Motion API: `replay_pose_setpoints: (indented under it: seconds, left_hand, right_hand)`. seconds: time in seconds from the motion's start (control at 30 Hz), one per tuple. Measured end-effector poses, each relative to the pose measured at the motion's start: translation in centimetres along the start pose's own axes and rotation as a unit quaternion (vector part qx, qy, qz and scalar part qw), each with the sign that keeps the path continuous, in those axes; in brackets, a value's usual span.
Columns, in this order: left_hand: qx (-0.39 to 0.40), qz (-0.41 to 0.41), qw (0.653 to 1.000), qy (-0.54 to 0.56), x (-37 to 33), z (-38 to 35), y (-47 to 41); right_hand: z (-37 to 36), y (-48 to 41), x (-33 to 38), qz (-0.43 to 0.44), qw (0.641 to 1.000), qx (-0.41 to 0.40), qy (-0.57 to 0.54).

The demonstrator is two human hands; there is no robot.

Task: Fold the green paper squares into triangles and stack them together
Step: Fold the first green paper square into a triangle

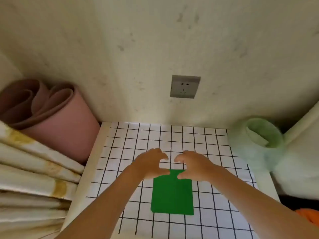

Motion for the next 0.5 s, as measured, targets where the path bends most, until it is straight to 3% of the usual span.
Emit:
replay_pose_setpoints:
  seconds: [0.27,0.5]
  left_hand:
    - [-0.024,-0.059,0.996,-0.064,2.3,-5.2,-1.0]
    - [-0.017,-0.038,0.997,-0.061,2.7,-6.6,-1.2]
  right_hand:
    - [-5.1,-2.4,-1.5,0.001,0.991,-0.018,0.136]
    - [-5.9,-2.9,-1.9,-0.017,0.98,0.002,0.197]
Point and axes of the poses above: each hand's wrist, its own y-axis away from the middle knuckle, its own z-axis out of the back of the hand, x = y × z, the point moved 5 cm from there along -y, towards the middle knuckle, and after that the axes turned 11 degrees about -x, right-handed, at the moved point
